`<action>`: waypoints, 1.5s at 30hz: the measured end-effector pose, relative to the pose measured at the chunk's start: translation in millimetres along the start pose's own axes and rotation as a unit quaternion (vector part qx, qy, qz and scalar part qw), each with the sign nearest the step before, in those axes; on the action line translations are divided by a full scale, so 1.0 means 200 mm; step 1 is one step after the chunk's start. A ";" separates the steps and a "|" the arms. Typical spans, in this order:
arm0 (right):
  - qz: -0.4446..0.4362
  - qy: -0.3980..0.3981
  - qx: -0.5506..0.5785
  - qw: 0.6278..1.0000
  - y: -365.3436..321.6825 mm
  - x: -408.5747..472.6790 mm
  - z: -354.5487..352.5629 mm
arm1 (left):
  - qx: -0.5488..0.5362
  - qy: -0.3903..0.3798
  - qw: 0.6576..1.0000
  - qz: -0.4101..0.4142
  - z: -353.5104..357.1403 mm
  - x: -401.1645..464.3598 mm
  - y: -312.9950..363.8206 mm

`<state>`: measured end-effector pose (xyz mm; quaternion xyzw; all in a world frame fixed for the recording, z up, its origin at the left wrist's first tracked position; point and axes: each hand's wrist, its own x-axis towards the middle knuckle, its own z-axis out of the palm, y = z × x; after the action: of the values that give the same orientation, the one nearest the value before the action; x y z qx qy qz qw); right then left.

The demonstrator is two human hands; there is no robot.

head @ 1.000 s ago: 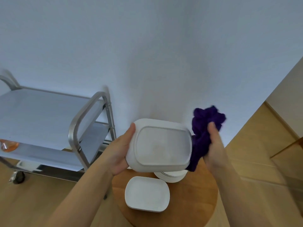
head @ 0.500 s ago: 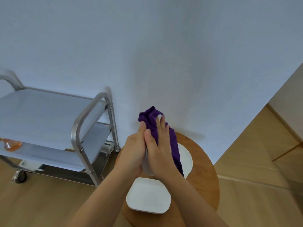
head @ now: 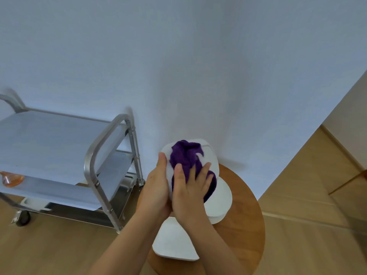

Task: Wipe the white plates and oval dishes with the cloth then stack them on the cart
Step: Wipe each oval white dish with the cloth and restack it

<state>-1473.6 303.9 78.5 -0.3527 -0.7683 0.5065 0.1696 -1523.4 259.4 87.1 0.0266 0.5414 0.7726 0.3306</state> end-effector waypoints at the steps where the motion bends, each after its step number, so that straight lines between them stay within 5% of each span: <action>1: 0.013 0.033 0.010 0.999 0.03 0.03 -0.01 | 0.000 -0.005 1.000 -0.010 0.00 0.00 -0.01; 8: 0.083 0.153 0.063 0.983 0.19 0.18 -0.21 | 0.023 -0.043 0.999 0.019 -0.05 -0.04 -0.02; 14: 0.085 0.154 0.192 0.966 0.29 0.22 -0.38 | -0.057 -0.074 0.995 -0.017 -0.11 -0.05 -0.02; 22: 0.195 0.199 0.430 0.859 0.21 0.19 -0.35 | -0.101 0.023 0.994 0.026 0.06 -0.09 -0.15; 26: 0.228 0.193 0.432 0.851 0.20 0.16 -0.26 | -0.016 0.087 0.992 0.088 0.10 -0.10 -0.18; 29: 0.288 0.127 0.438 0.842 0.19 0.08 -0.15 | 0.091 0.046 0.982 0.159 0.14 -0.13 -0.19; 33: 0.255 0.000 0.489 0.834 0.18 0.01 -0.07 | 0.213 -0.016 0.944 0.251 0.11 -0.14 -0.19; 35: 0.234 -0.056 0.515 0.823 0.17 0.01 -0.10 | 0.319 -0.095 0.894 0.299 0.04 -0.12 -0.21; 37: 0.225 -0.097 0.543 0.803 0.16 0.04 -0.17 | 0.461 -0.187 0.806 0.321 -0.03 -0.11 -0.23; 41: 0.211 -0.139 0.476 0.842 0.20 0.10 -0.28 | 0.691 -0.183 0.546 0.437 -0.16 -0.02 -0.23; 42: 0.207 -0.114 0.450 0.861 0.22 0.11 -0.28 | 0.702 -0.185 0.529 0.439 -0.17 -0.01 -0.23; 43: 0.207 -0.071 0.420 0.881 0.23 0.12 -0.27 | 0.688 -0.181 0.548 0.440 -0.19 -0.01 -0.22; 45: 0.201 -0.009 0.375 0.905 0.27 0.13 -0.25 | 0.624 -0.157 0.645 0.412 -0.23 -0.01 -0.21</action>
<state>-1440.9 369.2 49.3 -0.4058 -0.4358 0.7836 0.1769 -1520.7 229.0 32.1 0.5676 0.7687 0.2927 -0.0364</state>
